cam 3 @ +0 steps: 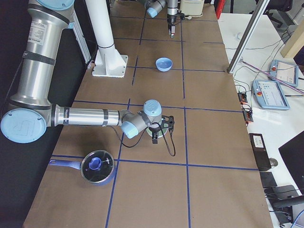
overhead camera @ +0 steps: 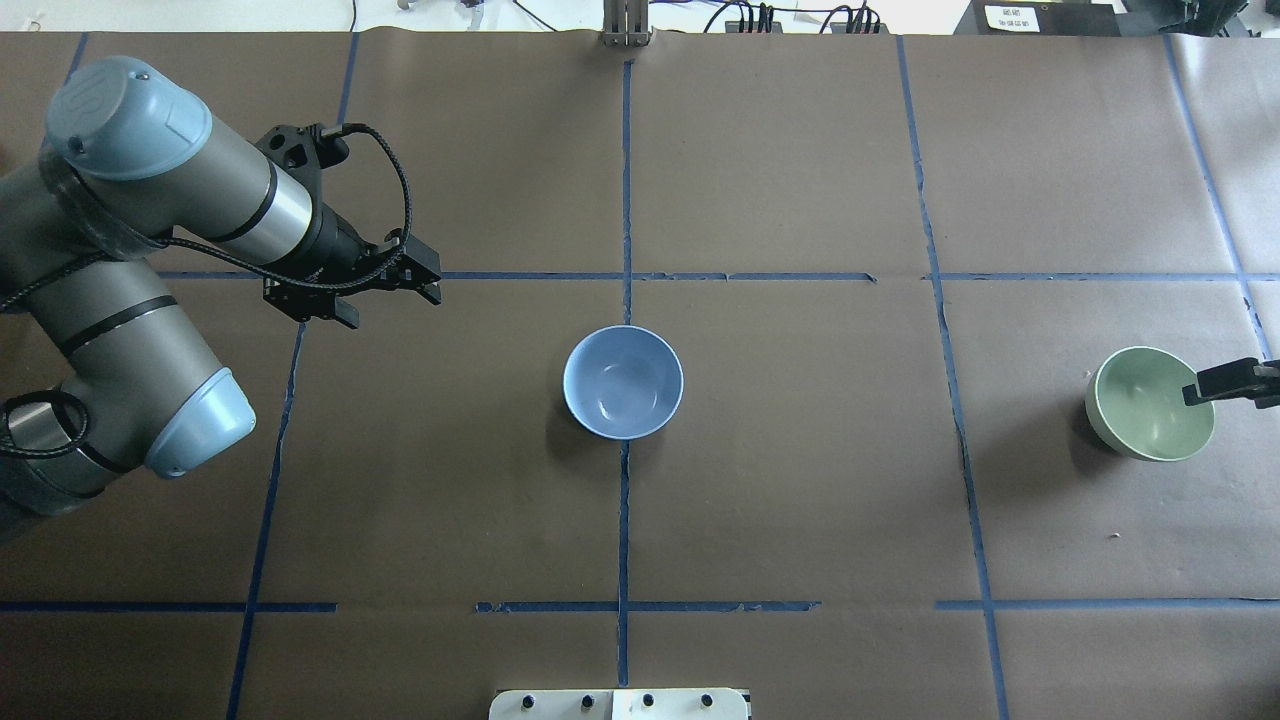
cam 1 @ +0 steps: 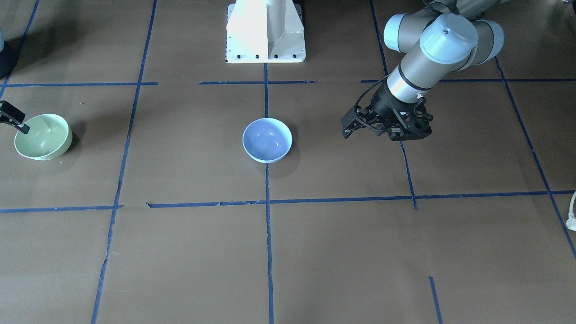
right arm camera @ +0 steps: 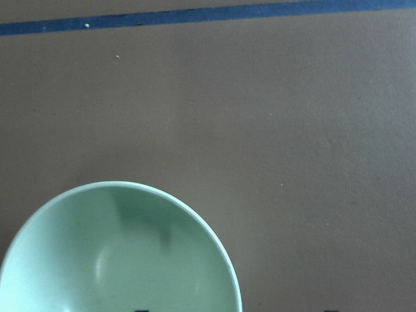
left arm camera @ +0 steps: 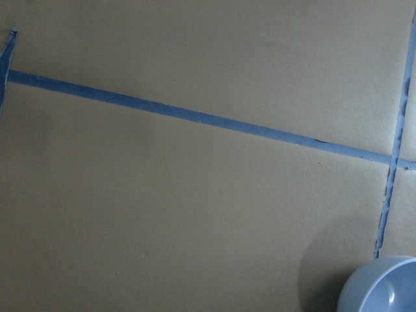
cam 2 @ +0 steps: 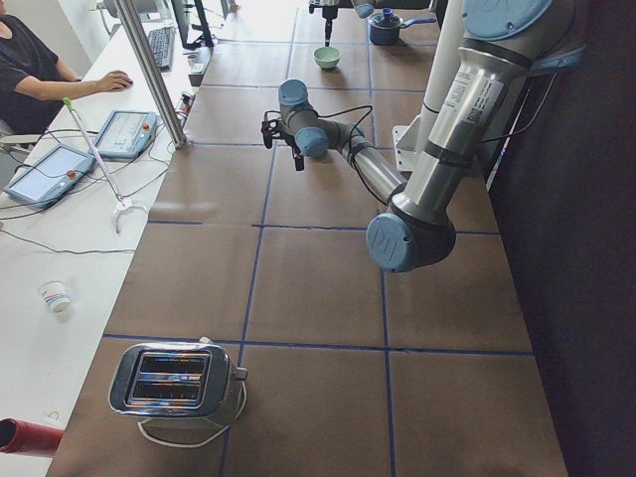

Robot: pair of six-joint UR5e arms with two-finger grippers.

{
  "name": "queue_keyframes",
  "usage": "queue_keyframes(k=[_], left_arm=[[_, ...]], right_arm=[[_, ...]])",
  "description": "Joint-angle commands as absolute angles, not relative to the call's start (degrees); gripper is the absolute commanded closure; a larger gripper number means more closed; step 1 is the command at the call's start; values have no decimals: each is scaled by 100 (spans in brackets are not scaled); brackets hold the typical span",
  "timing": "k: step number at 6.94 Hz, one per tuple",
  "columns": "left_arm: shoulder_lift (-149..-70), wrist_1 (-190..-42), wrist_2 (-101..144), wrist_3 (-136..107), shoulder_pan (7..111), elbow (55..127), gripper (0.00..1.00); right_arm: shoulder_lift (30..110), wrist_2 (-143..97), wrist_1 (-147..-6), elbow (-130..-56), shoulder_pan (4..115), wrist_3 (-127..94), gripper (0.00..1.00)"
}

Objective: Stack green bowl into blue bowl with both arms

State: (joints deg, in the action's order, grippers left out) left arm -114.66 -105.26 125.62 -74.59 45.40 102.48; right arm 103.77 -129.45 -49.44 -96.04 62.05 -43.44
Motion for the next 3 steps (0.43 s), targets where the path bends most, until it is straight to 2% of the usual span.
queue_keyframes(k=[1, 2, 3], left_arm=[[-11478, -10538, 12560, -7471, 4535, 10248, 0], [-11470, -10538, 12560, -7462, 4535, 10274, 0], [-11470, -10538, 12560, -7471, 4544, 10309, 0]], right_arm=[[10327, -12876, -4878, -9431, 5995, -4456, 44], [10266, -12745, -4878, -9431, 5872, -4543, 61], [10222, -12666, -4878, -9370, 5767, -4640, 73]])
